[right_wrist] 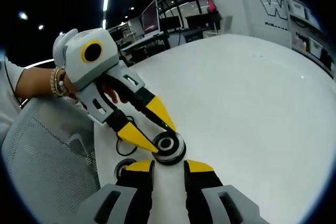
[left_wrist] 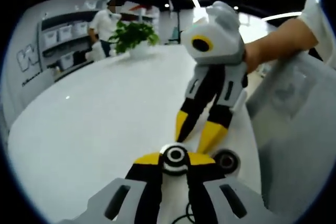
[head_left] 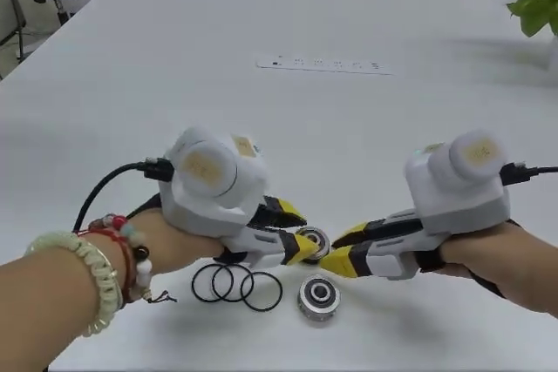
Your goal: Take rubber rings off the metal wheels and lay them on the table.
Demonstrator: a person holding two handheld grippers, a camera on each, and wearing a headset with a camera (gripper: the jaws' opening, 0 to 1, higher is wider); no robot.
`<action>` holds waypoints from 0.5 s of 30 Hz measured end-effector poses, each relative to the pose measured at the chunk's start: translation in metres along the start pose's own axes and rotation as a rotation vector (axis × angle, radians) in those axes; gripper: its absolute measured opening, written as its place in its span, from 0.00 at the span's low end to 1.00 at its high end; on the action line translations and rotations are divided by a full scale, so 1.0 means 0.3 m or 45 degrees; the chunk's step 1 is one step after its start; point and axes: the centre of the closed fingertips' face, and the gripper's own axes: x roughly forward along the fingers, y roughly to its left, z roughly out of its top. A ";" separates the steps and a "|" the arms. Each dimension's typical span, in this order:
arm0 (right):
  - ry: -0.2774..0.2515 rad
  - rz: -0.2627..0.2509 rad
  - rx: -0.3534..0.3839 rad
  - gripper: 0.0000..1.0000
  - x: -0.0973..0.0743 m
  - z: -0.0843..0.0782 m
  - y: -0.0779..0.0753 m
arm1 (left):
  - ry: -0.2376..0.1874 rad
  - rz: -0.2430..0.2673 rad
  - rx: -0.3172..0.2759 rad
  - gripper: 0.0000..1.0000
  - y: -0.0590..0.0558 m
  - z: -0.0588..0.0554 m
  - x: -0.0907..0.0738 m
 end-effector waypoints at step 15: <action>0.055 -0.055 -0.248 0.00 0.004 -0.014 -0.038 | 0.016 0.003 -0.036 0.14 0.000 -0.009 -0.008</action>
